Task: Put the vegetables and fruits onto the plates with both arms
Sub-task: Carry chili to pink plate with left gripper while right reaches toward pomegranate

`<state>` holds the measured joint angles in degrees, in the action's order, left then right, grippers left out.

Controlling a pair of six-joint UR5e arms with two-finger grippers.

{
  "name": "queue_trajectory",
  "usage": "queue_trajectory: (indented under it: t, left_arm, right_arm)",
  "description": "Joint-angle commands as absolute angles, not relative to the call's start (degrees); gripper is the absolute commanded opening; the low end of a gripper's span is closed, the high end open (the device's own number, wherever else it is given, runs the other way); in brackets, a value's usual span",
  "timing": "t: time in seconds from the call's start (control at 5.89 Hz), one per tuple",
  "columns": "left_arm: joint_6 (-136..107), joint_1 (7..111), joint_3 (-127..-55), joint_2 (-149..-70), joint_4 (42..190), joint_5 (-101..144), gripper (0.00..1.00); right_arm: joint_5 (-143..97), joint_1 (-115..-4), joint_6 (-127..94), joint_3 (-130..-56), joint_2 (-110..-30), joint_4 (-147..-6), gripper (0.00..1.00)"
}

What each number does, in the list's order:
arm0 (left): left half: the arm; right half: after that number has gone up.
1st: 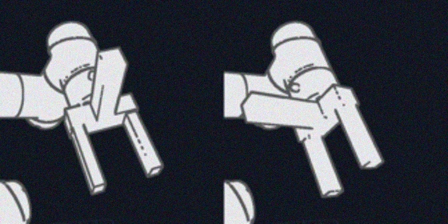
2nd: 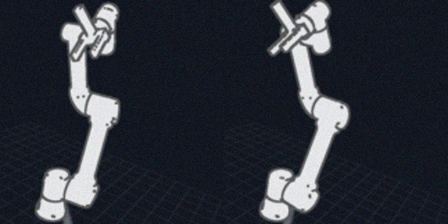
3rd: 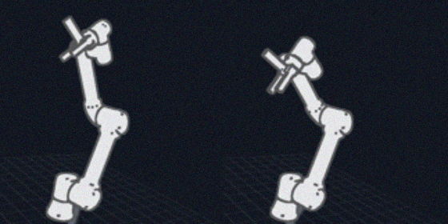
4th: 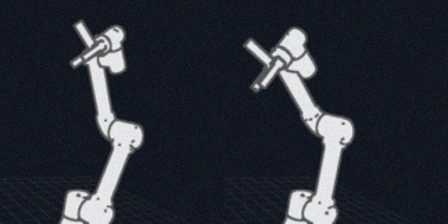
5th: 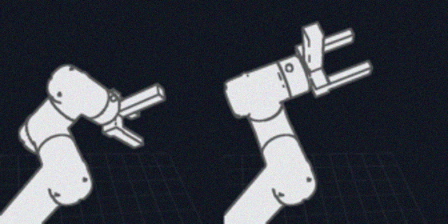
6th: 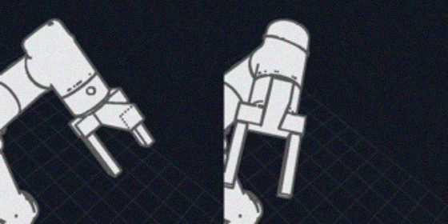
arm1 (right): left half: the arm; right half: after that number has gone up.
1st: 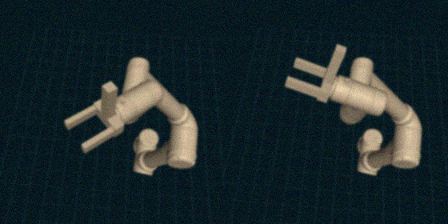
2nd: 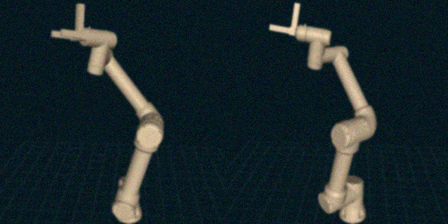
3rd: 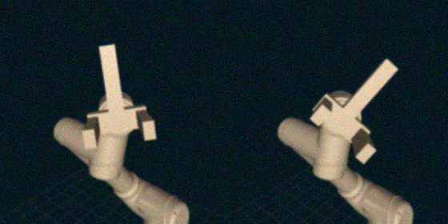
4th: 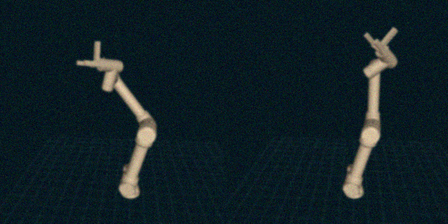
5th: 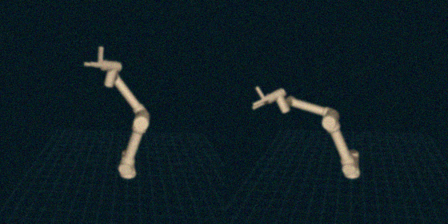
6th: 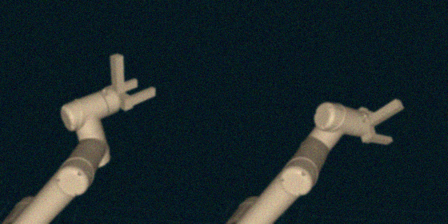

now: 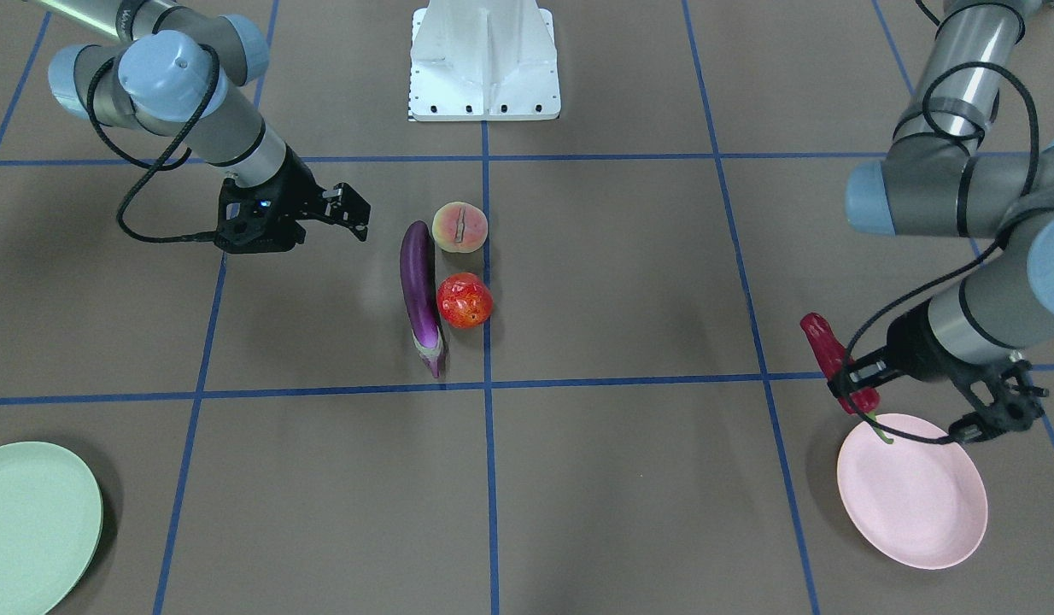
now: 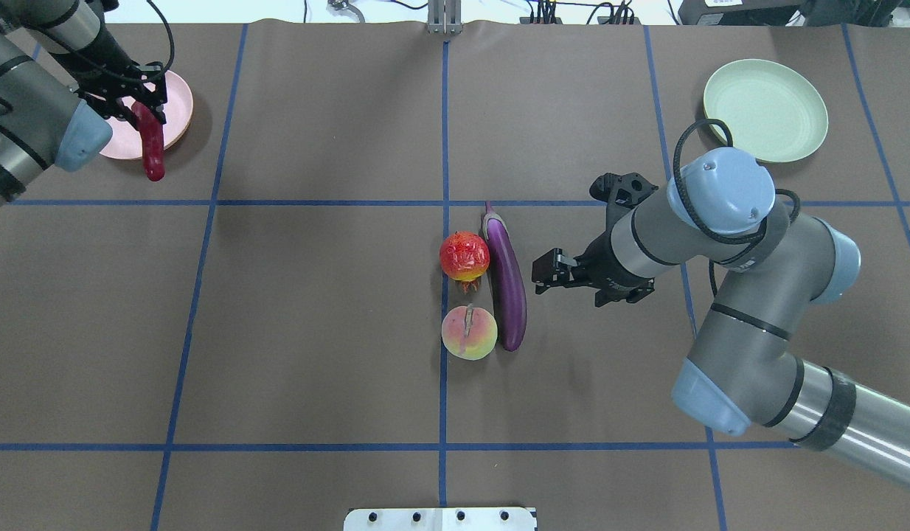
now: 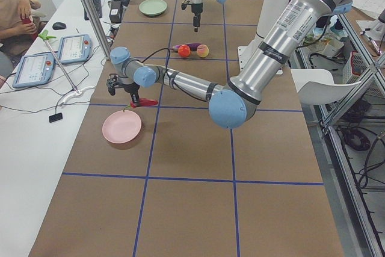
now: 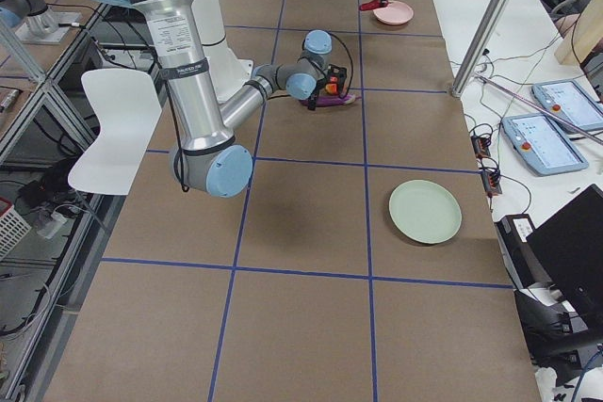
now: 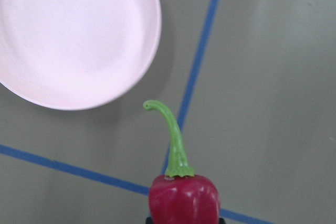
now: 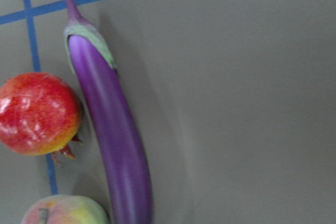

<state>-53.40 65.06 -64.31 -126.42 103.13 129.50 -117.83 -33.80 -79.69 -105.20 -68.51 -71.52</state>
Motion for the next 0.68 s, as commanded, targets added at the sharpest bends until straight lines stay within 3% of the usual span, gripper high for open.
queue_trajectory:
  t: [0.0, 0.51]
  left_arm:
    - [-53.2, 66.5, -48.4, -132.0, 112.5, 127.1, 0.00]
    - [-53.4, 67.8, -42.7, -135.2, 114.5, 121.2, 0.00]
  right_arm:
    - [-112.2, -30.3, -85.5, -103.5, -63.1, -71.8, 1.00]
    - [-110.3, -30.2, -87.1, -94.6, -55.1, -71.2, 1.00]
